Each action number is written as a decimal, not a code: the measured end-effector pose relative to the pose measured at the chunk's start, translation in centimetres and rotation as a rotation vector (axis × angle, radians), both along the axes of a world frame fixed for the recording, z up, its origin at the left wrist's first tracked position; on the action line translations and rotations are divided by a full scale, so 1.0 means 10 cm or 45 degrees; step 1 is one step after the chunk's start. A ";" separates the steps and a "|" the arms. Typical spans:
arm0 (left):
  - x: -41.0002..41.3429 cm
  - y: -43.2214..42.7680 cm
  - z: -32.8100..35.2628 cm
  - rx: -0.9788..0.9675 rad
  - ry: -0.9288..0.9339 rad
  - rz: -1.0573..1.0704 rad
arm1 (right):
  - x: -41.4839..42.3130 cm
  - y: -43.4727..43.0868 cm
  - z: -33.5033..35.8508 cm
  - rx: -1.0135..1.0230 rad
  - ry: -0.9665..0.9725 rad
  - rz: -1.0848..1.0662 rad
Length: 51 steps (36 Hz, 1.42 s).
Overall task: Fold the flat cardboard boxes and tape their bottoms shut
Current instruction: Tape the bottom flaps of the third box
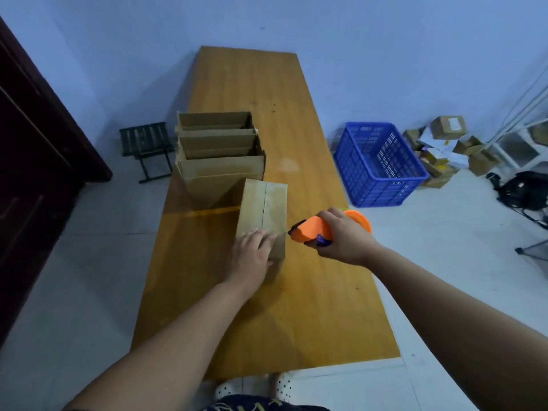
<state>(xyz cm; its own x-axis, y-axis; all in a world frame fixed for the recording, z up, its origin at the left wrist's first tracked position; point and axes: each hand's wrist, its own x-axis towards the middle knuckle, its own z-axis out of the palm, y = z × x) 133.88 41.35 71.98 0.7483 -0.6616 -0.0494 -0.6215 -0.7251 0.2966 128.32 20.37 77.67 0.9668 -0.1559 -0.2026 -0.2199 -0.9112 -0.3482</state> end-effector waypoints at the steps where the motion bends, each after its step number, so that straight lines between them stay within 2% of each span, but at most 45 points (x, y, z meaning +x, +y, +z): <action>1: -0.01 0.01 -0.03 -0.056 -0.010 0.012 | 0.02 0.00 0.06 0.030 0.044 0.011; 5: 0.01 0.00 -0.05 -0.373 0.264 0.053 | 0.09 0.03 0.32 0.257 0.266 0.052; 9: 0.07 -0.07 0.15 -0.719 0.784 0.428 | 0.12 0.14 0.43 0.659 0.474 0.078; 11: 0.13 -0.04 0.19 -0.881 0.935 0.586 | 0.15 0.18 0.42 0.847 0.551 0.095; 13: 0.18 0.03 0.21 -1.030 0.987 0.638 | 0.18 0.22 0.40 0.970 0.609 0.112; 19: 0.21 0.16 0.24 -1.176 1.245 0.459 | 0.31 0.30 0.35 0.999 0.702 0.139; 25: 0.22 0.25 0.26 -1.255 1.441 0.408 | 0.44 0.33 0.35 1.028 0.757 0.067; 29: 0.23 0.24 0.28 -1.276 1.481 0.490 | 0.49 0.32 0.33 1.023 0.778 0.047; 36: 0.24 0.20 0.23 -1.175 1.343 0.594 | 0.53 0.30 0.31 1.012 0.794 0.054; 42: 0.25 0.15 0.25 -1.235 1.382 0.759 | 0.55 0.32 0.34 0.971 0.786 0.083; 48: 0.27 0.11 0.28 -1.200 1.361 0.805 | 0.52 0.31 0.37 1.022 0.700 0.099; 51: 0.29 0.10 0.29 -1.223 1.340 0.911 | 0.51 0.28 0.36 0.986 0.639 0.120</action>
